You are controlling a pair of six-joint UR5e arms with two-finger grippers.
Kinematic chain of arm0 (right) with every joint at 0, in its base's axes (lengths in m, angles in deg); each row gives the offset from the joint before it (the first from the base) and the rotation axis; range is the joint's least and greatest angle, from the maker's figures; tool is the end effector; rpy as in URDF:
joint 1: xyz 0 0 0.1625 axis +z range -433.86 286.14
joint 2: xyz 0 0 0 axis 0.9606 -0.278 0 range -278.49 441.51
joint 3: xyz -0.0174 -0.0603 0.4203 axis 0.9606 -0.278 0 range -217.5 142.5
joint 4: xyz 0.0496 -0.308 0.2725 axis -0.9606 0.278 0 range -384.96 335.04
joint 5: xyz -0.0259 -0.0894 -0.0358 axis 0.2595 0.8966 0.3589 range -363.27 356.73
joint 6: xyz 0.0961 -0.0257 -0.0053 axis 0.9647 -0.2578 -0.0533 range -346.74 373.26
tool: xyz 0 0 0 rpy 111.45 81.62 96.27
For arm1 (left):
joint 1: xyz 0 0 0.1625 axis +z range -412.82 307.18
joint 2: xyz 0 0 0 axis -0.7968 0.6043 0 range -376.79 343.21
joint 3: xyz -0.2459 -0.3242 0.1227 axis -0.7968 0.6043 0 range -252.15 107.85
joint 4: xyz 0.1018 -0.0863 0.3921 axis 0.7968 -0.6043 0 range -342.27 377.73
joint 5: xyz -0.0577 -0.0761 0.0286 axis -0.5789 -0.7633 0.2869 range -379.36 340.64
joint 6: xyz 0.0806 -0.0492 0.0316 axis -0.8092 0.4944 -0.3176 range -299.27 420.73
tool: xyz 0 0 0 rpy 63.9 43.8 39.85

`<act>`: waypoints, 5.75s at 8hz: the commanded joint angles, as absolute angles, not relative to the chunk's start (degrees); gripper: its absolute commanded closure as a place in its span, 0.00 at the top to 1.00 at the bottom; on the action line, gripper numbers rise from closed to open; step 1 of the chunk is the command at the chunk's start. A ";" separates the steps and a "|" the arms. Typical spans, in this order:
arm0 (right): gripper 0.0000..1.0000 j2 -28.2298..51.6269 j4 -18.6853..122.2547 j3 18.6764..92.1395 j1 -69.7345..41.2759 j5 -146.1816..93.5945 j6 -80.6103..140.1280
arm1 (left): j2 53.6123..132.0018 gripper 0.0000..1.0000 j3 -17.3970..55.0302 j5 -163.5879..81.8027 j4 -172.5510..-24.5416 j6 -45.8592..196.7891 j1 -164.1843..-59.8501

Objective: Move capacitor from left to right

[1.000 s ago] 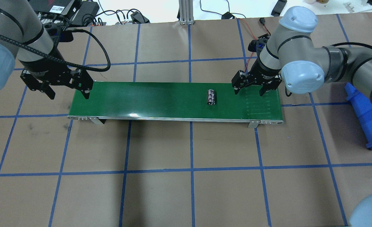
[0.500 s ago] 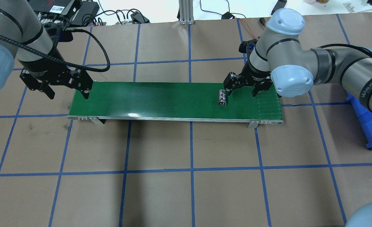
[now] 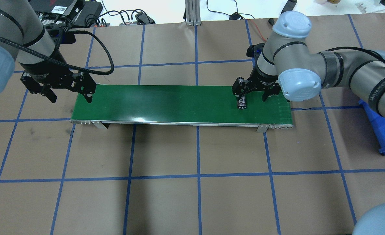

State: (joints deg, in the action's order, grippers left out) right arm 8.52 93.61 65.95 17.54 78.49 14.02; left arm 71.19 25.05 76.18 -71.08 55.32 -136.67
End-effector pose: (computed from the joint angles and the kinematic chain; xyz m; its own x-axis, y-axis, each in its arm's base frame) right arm 0.1612 -0.5551 0.2682 -0.9897 -0.0061 -0.1427 -0.0112 0.9993 0.0348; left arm -0.0728 -0.4786 0.4460 -0.9960 -0.0060 -0.0892 -0.0130 0.9968 0.0784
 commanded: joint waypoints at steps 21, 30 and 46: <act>0.03 15.31 98.50 58.19 -27.01 91.30 -54.68 | 71.37 1.00 25.32 76.09 -70.51 55.29 -136.67; 1.00 -3.18 85.48 57.69 -17.23 90.94 -47.70 | 71.46 1.00 25.32 76.00 -70.51 55.46 -136.67; 1.00 -10.25 67.24 54.96 21.06 91.04 11.59 | 71.46 1.00 24.88 76.18 -69.89 55.99 -136.67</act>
State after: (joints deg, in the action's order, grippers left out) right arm -10.28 67.12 54.92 21.07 90.97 11.63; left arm 71.54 24.96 76.17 -69.89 55.98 -136.67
